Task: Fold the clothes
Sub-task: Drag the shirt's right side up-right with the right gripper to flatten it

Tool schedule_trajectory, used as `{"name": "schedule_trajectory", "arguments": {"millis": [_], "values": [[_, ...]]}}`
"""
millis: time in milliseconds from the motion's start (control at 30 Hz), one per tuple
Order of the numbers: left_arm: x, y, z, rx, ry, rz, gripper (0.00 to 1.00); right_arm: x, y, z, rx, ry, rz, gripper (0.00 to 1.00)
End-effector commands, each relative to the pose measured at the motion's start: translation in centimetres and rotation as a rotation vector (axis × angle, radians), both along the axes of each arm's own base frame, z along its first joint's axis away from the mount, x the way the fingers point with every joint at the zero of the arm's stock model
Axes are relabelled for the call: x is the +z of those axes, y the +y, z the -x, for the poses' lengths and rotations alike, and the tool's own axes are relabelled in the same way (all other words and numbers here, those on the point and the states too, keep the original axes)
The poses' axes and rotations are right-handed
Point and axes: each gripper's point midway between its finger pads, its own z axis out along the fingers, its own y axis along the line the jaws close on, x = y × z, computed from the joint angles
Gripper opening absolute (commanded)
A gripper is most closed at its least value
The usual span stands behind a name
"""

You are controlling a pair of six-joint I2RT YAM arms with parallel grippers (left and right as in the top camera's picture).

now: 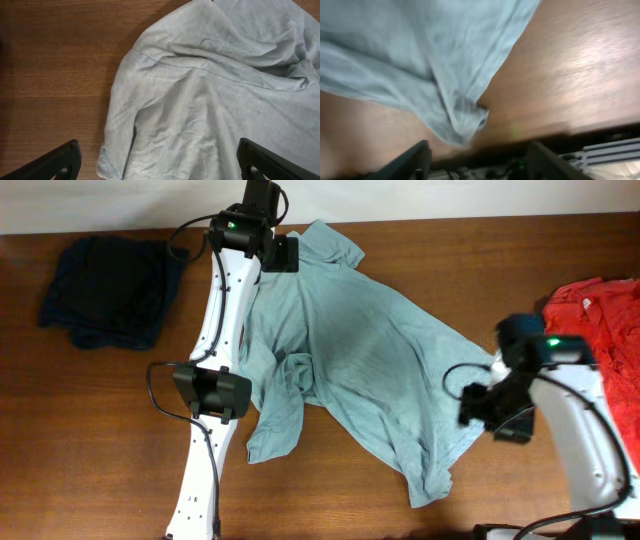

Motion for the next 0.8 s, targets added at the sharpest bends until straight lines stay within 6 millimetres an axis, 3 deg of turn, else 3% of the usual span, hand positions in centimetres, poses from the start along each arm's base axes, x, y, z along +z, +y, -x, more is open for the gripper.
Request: {"name": "schedule_trajectory", "arguments": {"millis": [0,133,467,767], "values": [[1.2,-0.2,0.0,0.004,-0.020,0.016,0.99,0.3,-2.8,-1.3,-0.066,-0.020,0.034,0.50],[1.2,-0.2,0.0,0.004,-0.020,0.016,0.99,-1.7,-4.8,-2.1,-0.139,0.023,0.025,0.06],[1.2,-0.2,0.0,0.003,-0.020,0.016,0.99,-9.1,-6.0,-6.1,-0.150,0.127,-0.008,0.04],[1.2,-0.2,0.0,0.004,-0.020,0.016,0.99,-12.2,-7.6,-10.2,-0.158,0.052,0.021,0.04]]}}
